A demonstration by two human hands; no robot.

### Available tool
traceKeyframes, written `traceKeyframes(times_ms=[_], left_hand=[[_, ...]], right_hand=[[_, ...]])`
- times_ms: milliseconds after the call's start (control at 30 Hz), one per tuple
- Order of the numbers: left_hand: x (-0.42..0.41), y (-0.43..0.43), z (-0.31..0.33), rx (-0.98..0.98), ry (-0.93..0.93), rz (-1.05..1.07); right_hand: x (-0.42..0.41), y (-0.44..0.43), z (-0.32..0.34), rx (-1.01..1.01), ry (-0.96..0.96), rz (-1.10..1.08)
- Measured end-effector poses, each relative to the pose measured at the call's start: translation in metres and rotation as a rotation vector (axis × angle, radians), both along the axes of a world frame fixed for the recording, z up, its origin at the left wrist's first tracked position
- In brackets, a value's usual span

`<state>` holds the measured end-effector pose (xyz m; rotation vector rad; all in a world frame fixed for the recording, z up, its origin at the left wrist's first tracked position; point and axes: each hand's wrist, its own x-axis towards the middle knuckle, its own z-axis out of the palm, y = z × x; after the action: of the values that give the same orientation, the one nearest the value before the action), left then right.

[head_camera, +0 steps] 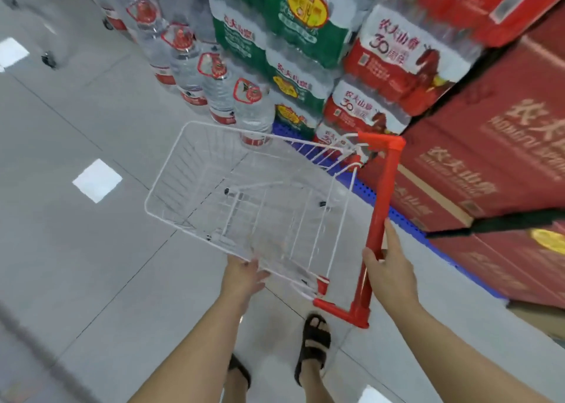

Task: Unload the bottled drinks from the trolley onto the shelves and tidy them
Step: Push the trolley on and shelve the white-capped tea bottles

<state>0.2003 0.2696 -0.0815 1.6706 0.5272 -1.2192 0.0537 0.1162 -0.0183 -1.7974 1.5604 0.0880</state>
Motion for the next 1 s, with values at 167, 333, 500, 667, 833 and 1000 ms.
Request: traceKeyframes(times_ms=[167,333,500,667,833,1000], left_hand=[[-0.011,-0.071,-0.011,-0.063,-0.054,-0.097],[0.007,-0.137,-0.018,-0.054,-0.136,-0.185],[0.029,-0.177,-0.029,-0.017,-0.230,-0.276],[0.056,-0.195,-0.028,-0.013,-0.292,-0.315],[0.070,-0.195,-0.031,0.057,-0.308,-0.464],[0.061,-0.143,-0.004,0.053,-0.459,-0.726]], right_hand=[[-0.029,-0.061,-0.010,-0.022,-0.036,-0.070],[-0.032,-0.103,-0.018,-0.008,-0.152,-0.179],[-0.024,-0.121,-0.027,-0.011,-0.250,-0.283],[-0.003,-0.123,-0.034,-0.036,-0.310,-0.329],[0.010,-0.123,-0.031,-0.061,-0.270,-0.319],[0.021,-0.120,-0.004,0.026,0.024,-0.243]])
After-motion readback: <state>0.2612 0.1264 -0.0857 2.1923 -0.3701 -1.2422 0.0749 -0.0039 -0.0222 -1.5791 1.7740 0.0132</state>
